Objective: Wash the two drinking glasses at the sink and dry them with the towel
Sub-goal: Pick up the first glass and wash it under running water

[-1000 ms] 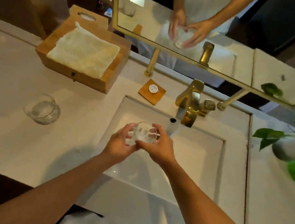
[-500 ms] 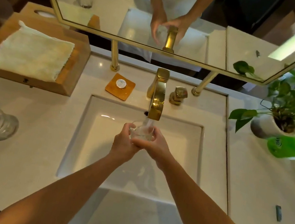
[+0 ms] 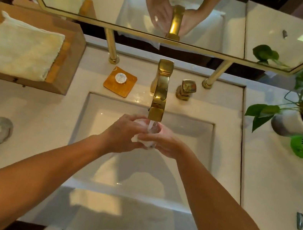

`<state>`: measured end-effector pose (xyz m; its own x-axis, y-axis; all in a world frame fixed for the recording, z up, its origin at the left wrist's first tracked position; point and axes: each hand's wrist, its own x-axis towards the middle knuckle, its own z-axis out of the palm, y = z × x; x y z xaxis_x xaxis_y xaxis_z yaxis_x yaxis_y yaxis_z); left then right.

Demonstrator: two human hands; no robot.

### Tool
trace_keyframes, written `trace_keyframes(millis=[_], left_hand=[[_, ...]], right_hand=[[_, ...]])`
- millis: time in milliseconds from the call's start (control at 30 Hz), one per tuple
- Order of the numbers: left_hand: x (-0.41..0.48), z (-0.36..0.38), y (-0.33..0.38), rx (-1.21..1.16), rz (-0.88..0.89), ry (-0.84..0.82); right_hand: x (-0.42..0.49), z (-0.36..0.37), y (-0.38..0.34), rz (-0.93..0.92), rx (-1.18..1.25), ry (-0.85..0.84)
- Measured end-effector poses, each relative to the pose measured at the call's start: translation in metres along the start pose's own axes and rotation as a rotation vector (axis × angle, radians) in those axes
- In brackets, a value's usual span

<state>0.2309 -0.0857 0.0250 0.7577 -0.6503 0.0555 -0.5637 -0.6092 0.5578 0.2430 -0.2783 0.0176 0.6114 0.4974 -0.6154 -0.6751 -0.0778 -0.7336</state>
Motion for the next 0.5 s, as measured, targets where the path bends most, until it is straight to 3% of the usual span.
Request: trace_keyframes(millis=[100, 167, 267, 367, 433, 500], left_hand=[[0.007, -0.005, 0.012, -0.346, -0.15, 0.075], [0.012, 0.002, 0.031, -0.431, -0.262, 0.195], [0.02, 0.021, 0.057, -0.64, -0.691, 0.293], [0.026, 0.032, 0.054, -1.257, -1.068, 0.267], [0.026, 0.033, 0.046, -1.649, -1.187, 0.14], [0.023, 0.039, 0.039, -1.871, -1.225, 0.048]], right_hand=[[-0.002, -0.005, 0.004, 0.045, 0.146, 0.052], [-0.003, -0.001, 0.008, 0.008, 0.314, 0.09], [-0.005, 0.009, 0.011, -0.042, 0.491, 0.212], [-0.009, 0.015, 0.013, 0.044, 0.22, 0.437], [-0.01, 0.018, 0.017, 0.035, -0.125, 0.597], [-0.012, 0.019, 0.02, -0.058, -0.464, 0.673]])
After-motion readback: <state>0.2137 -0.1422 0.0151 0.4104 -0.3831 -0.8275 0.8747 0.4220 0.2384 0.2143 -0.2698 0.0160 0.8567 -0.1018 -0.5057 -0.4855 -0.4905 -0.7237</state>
